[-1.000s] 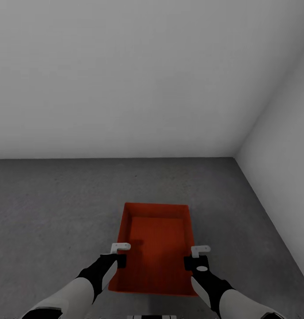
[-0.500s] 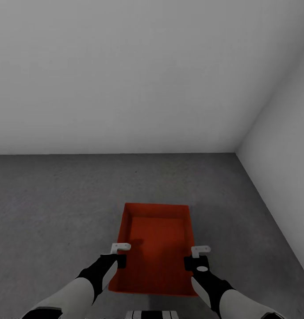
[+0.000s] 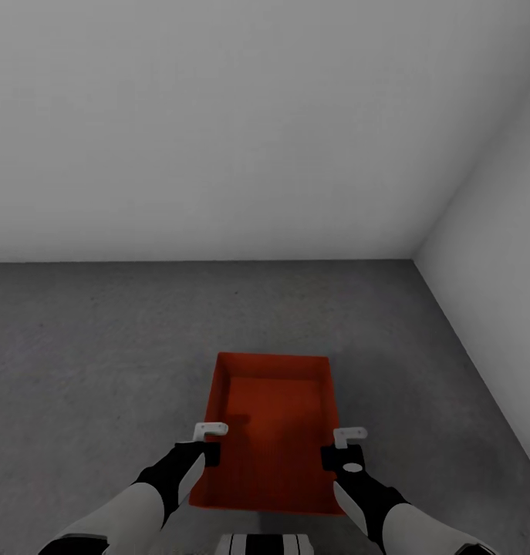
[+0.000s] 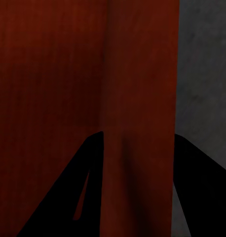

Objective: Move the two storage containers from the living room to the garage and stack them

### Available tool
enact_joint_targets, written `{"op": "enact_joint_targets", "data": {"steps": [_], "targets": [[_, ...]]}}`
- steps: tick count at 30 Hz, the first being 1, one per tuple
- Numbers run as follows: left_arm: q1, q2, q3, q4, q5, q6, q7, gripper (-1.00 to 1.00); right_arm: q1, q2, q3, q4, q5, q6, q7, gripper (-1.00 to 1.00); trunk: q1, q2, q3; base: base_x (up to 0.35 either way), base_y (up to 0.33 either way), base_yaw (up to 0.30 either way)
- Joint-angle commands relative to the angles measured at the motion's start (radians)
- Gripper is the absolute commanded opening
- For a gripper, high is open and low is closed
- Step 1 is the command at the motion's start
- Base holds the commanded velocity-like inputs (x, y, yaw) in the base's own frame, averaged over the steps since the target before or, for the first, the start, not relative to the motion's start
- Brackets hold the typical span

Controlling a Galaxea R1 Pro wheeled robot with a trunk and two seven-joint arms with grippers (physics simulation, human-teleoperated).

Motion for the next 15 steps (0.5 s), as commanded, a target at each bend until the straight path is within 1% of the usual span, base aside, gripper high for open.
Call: {"op": "enact_joint_targets", "data": {"steps": [1,6,15], "targets": [[0.0,0.0,-0.013,-0.005,-0.018,0.007,0.01,-1.0,-0.001,0.0,0.015,0.018,-0.025,0.0,-0.011,-1.0,0.0,0.0,-0.001,0.0,0.0,0.0],[0.0,0.0,-0.013,-0.005,-0.018,0.007,0.009,-1.0,-0.001,0.0,0.015,0.018,-0.025,0.0,-0.011,-1.0,0.0,0.0,-0.003,0.0,0.0,0.0],[0.0,0.0,-0.013,-0.005,-0.018,0.007,0.009,-1.0,-0.001,0.0,0.015,0.018,-0.025,0.0,-0.011,-1.0,0.0,0.0,-0.016,0.0,0.0,0.0]]}}
